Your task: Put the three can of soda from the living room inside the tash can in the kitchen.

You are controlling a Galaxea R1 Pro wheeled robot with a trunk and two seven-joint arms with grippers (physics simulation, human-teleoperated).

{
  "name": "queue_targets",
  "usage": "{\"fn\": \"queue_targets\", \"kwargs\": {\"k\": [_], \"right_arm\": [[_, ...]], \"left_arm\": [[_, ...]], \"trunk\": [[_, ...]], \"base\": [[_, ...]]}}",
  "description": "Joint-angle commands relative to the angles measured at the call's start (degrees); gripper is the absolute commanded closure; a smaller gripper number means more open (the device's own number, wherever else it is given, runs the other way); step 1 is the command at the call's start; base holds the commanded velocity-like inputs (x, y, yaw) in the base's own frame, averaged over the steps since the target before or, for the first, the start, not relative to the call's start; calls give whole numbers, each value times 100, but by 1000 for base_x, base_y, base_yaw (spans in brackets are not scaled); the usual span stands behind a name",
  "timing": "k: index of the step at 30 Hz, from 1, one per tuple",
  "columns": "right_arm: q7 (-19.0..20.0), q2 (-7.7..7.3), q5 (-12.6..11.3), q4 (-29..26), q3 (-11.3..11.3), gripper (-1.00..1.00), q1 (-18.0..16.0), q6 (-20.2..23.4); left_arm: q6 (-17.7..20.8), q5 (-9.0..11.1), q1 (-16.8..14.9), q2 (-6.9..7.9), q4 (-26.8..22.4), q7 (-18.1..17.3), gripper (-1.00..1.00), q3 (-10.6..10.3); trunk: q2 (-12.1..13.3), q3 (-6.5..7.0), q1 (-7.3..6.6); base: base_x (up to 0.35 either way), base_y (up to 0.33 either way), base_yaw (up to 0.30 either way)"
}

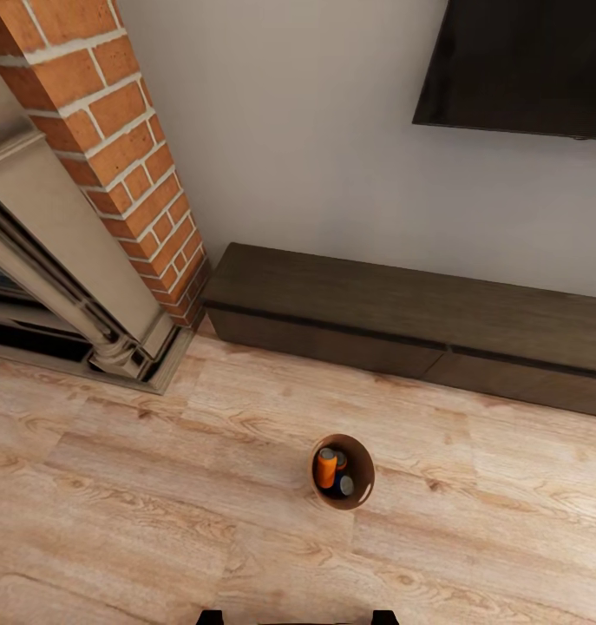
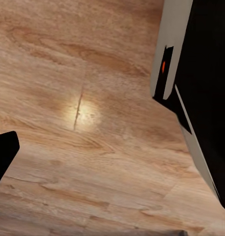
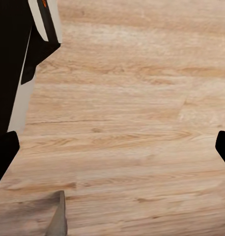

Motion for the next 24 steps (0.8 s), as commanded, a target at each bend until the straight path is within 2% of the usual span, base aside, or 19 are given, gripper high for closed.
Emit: {"fn": "queue_targets", "kwargs": {"k": [1,5,7,10,24], "right_arm": [[0,11,-5,-1,-2,-100,0,1],[-1,117,-15,2,-5,-100,0,4],[-1,195,-15,1,-5,-100,0,2],[-1,238,-27,1,-5,-100,0,4],[-1,282,-16,3,-6,-100,0,3]], "left_arm": [[0,2,0,-18,0,2,-100,5],[0,7,0,-141,0,1,-100,14],[0,13,-4,-266,-4,0,-100,15],[0,15,-7,-347,-5,0,-100,16],[0,13,-9,-404,-7,1,-100,17]], "trunk": [[0,0,0],[0,0,0],[0,0,0],[0,0,0],[0,0,0]], "base": [[0,0,0],[0,0,0],[0,0,0],[0,0,0],[0,0,0]]}}
